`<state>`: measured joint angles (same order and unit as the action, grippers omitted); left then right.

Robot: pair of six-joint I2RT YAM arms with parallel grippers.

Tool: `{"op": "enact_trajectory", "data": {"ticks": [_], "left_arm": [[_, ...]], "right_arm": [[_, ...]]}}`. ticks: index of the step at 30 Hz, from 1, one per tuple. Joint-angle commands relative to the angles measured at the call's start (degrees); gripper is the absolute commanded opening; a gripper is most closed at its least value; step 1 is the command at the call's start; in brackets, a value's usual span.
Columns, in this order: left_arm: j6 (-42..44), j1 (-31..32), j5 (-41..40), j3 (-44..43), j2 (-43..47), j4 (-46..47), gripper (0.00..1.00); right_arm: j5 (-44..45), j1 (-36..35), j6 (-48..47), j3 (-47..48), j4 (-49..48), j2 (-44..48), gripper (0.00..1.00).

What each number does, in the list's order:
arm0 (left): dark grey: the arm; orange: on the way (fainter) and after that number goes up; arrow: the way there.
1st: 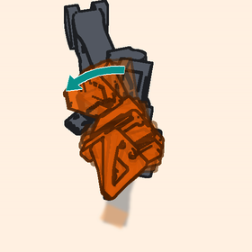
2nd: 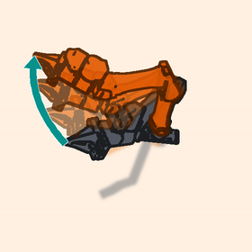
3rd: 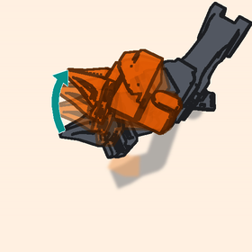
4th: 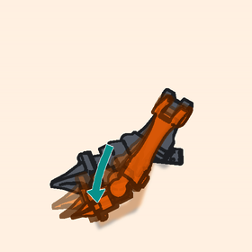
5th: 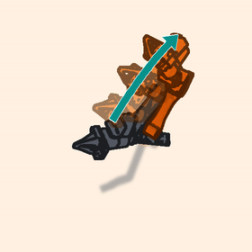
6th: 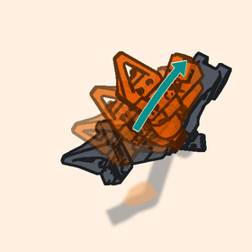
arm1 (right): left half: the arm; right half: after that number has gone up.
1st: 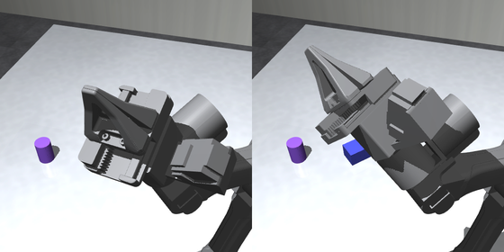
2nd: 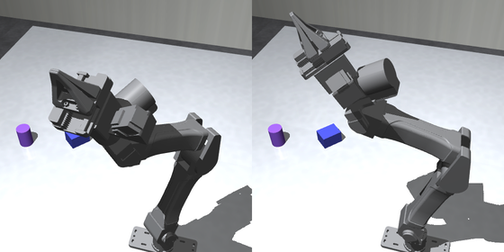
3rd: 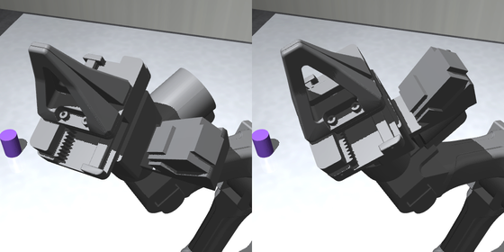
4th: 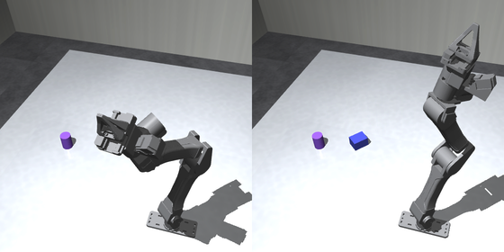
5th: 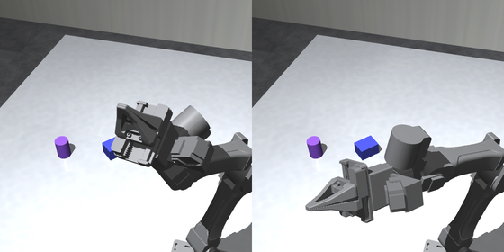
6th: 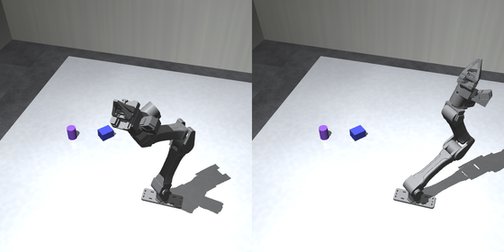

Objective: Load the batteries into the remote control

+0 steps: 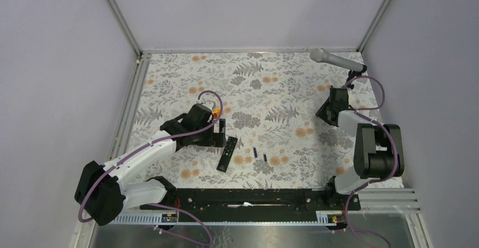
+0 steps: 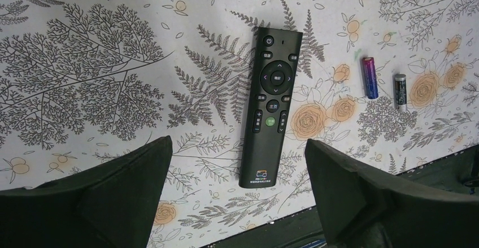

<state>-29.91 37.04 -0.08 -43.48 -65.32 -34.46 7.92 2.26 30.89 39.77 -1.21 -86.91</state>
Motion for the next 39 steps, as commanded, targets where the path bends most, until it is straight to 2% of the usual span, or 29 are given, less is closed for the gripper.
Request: {"op": "enact_trajectory", "data": {"ticks": [1, 8, 12, 14, 19, 20, 24, 27, 31, 39], "left_arm": [[-0.5, 0.2, -2.0, -1.7, 0.7, 2.0, 0.99], [-1.4, 0.2, -2.0, -1.9, 0.3, 2.1, 0.99], [-0.1, 0.4, 1.7, -0.8, -0.6, 3.7, 0.97], [0.1, 1.3, 2.0, 0.0, -0.8, 5.0, 0.97], [-0.7, 5.4, -3.3, 0.9, -4.6, 6.0, 0.97], [-1.4, 6.3, -3.8, 1.1, -5.9, 6.5, 0.97], [-2.9, 10.7, -7.9, -0.2, -12.3, 7.7, 0.88], [-3.6, 12.4, -11.7, -2.0, -16.8, 7.4, 0.85], [-2.8, 13.3, -11.7, -2.7, -19.5, 8.3, 0.79], [-1.8, 16.9, -12.1, -2.4, -22.8, 8.7, 0.56]], "right_arm": [[-1.7, 1.2, -1.1, 6.6, -1.9, -6.1, 0.39], [-4.6, 2.0, -2.0, 17.6, 1.8, -16.4, 0.36], [-6.1, 2.0, -1.9, 18.8, 3.4, -16.9, 0.36], [-6.5, 2.0, -0.9, 17.3, 3.0, -14.7, 0.39], [-7.5, 2.0, 2.6, 11.4, 4.8, -5.1, 0.58], [-8.5, 1.9, 3.2, 10.0, 5.3, -3.1, 0.60], [-14.8, 1.9, 4.7, 4.0, 9.1, 5.4, 0.60], [-18.3, 1.9, 6.2, -0.7, 11.7, 12.3, 0.59], [-19.1, 1.9, 7.4, -6.1, 14.2, 21.7, 0.59], [-20.2, 1.9, 7.2, -7.6, 20.6, 26.6, 0.60]]}}
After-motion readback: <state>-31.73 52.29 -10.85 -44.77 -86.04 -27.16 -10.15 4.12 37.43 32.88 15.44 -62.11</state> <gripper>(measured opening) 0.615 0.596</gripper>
